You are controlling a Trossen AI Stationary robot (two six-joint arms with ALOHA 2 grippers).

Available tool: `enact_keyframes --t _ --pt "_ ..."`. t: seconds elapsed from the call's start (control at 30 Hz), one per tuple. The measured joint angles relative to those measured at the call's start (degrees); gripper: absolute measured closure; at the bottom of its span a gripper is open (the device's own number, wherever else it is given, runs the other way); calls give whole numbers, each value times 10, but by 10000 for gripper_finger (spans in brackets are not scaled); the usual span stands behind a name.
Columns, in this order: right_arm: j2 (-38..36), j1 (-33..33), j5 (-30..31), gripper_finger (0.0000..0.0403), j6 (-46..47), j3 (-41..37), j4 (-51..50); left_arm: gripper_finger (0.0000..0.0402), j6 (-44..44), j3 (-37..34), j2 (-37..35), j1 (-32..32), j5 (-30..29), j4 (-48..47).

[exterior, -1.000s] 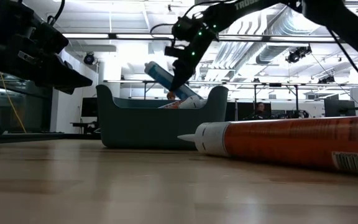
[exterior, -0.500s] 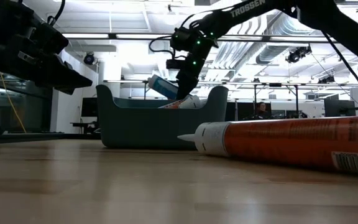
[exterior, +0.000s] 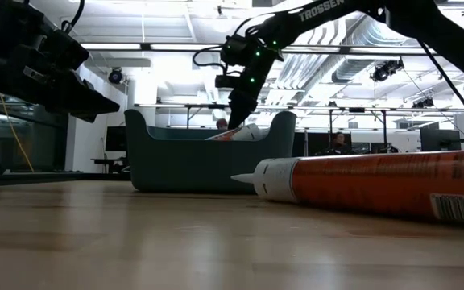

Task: Pick & place silicon tubes, Sealant and Lysol wipes
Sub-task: Put the blue sealant into the orange bin

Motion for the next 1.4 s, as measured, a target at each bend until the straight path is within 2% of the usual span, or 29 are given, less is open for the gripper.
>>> enact_keyframes --t 0.2,0.37,0.53,0.7,0.9,1.03,1.23,1.4 --pt "-2 6 39 166 2 0 -3 401 0 0 0 0 -2 0" --pt "-5 17 126 165 23 33 -39 401 0 0 0 0 -2 0" --pt "-6 31 187 165 86 99 -127 401 0 0 0 0 -2 0" --pt "-9 51 197 165 209 167 -264 401 0 0 0 0 -1 0" --pt "-77 75 203 162 375 98 -363 401 0 0 0 0 -1 0" --pt "-133 103 228 163 444 33 -412 401 0 0 0 0 1 0" --pt "-243 161 222 162 520 -112 -412 401 0 0 0 0 1 0" --pt "-341 223 196 164 637 -249 -413 401 0 0 0 0 1 0"
